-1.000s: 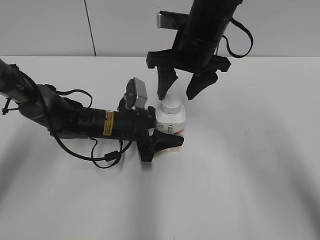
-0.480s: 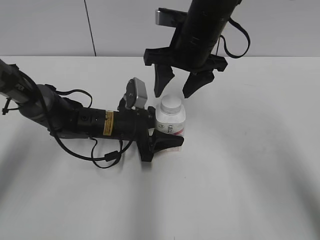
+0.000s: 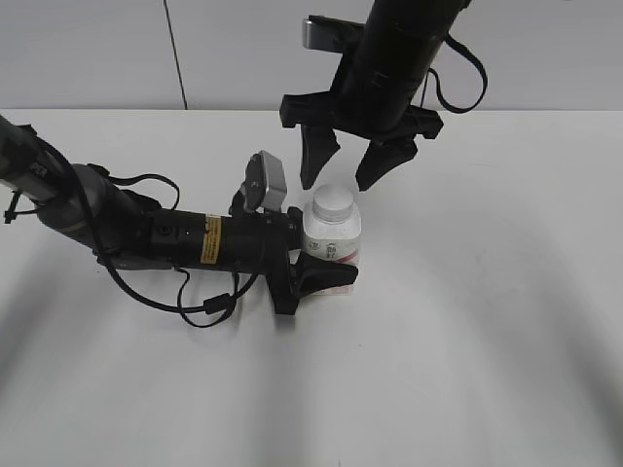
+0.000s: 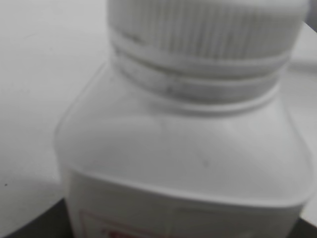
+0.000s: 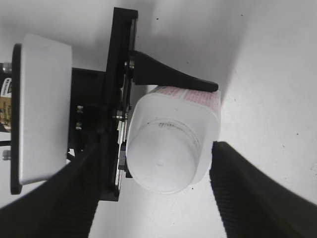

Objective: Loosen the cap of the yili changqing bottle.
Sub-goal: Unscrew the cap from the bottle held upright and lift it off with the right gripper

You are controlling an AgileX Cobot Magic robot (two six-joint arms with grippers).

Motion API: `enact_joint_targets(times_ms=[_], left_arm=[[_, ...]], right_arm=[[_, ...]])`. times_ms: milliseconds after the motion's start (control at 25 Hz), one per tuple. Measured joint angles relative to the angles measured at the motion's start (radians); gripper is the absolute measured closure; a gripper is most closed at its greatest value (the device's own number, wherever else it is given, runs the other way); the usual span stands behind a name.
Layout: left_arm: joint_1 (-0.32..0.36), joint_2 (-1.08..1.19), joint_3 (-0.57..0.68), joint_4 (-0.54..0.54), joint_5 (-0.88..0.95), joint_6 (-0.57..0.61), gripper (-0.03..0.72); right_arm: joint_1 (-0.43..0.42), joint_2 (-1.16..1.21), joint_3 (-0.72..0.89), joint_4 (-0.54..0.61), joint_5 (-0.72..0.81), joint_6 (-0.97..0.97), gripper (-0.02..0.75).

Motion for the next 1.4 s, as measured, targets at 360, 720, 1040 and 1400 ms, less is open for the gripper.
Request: enact_joint_targets(times_ms=[360, 720, 1040, 1400], left_arm=[[0.0, 0.0, -0.001, 0.0, 0.001, 0.0, 0.279], [0.0, 0.0, -0.001, 0.0, 0.001, 0.0, 0.279], [0.0, 0.0, -0.001, 0.0, 0.001, 0.0, 0.281], [0.0, 0.0, -0.001, 0.001, 0.001, 0.0, 0.281]], right_arm=[[0.0, 0.033, 0.0, -0.003, 0.01, 0.001, 0.204], [0.0, 0.036, 0.0, -0.003, 0.034, 0.001, 0.21], [0.0, 0.036, 0.0, 0.004, 0.056, 0.002, 0.27], [0.0, 0.036, 0.0, 0.024, 0.056, 0.004, 0.293]])
